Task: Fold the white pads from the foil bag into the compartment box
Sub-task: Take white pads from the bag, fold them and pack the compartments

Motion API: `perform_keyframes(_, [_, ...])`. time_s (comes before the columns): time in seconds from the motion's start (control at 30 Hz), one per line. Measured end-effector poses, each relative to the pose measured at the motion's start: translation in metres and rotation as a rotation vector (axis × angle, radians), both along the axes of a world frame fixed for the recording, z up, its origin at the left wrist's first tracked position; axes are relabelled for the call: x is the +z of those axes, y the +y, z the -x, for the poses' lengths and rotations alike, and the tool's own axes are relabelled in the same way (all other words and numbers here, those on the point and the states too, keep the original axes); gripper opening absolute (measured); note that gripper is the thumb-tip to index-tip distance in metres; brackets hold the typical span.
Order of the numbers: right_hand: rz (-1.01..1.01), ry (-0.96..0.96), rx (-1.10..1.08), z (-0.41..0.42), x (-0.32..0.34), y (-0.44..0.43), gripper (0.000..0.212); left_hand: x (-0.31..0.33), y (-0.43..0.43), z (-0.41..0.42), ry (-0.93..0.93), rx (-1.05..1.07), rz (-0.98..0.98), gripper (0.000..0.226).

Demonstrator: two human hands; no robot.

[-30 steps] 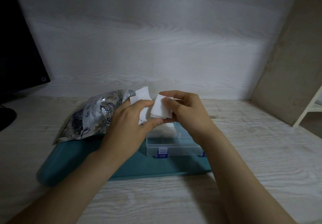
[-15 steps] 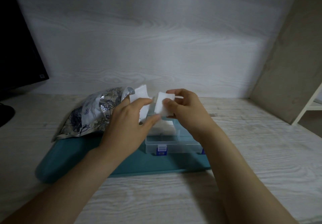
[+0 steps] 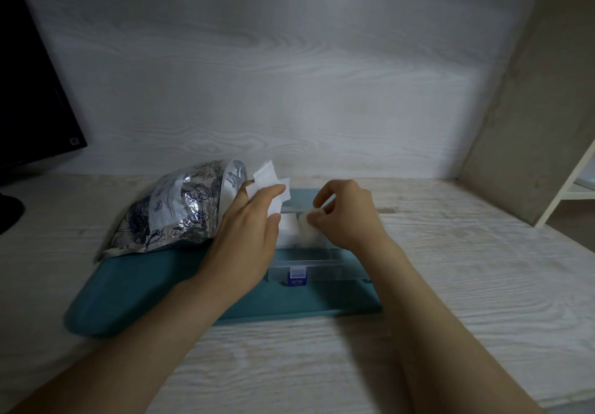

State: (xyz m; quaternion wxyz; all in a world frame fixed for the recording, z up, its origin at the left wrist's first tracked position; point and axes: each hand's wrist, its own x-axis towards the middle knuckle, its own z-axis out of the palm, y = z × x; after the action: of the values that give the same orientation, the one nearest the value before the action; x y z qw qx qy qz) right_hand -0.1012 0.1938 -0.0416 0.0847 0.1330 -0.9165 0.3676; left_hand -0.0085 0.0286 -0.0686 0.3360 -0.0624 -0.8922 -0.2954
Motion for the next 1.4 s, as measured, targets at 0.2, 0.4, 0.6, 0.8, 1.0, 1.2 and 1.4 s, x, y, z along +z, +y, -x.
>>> perform_keyframes(0.2, [0.067,-0.016,-0.03,0.001,0.004,-0.002,0.017,0.0,0.002,0.0,-0.014,0.011,-0.005,0.041])
perform_keyframes(0.4, [0.1,-0.045,-0.048,0.002,0.007,-0.002,0.02,0.001,0.001,0.0,-0.018,0.011,0.003,0.041])
perform_keyframes(0.6, [0.089,-0.075,-0.012,0.002,0.007,-0.002,0.017,0.003,0.003,-0.002,-0.011,0.0,0.006,0.04])
perform_keyframes(0.8, [0.118,-0.132,-0.062,0.007,0.004,-0.006,0.016,0.002,0.002,-0.001,-0.024,0.003,0.004,0.041])
perform_keyframes(1.0, [-0.073,-0.092,-0.084,0.013,-0.002,-0.01,0.022,0.002,0.001,-0.001,-0.041,-0.001,-0.003,0.041])
perform_keyframes(1.2, [-0.198,-0.082,-0.075,0.011,-0.004,-0.006,0.04,0.001,-0.001,0.0,-0.033,-0.017,-0.005,0.041])
perform_keyframes(1.4, [-0.194,-0.008,0.015,-0.008,0.006,-0.007,0.054,0.002,-0.002,-0.001,-0.021,-0.039,0.0,0.04])
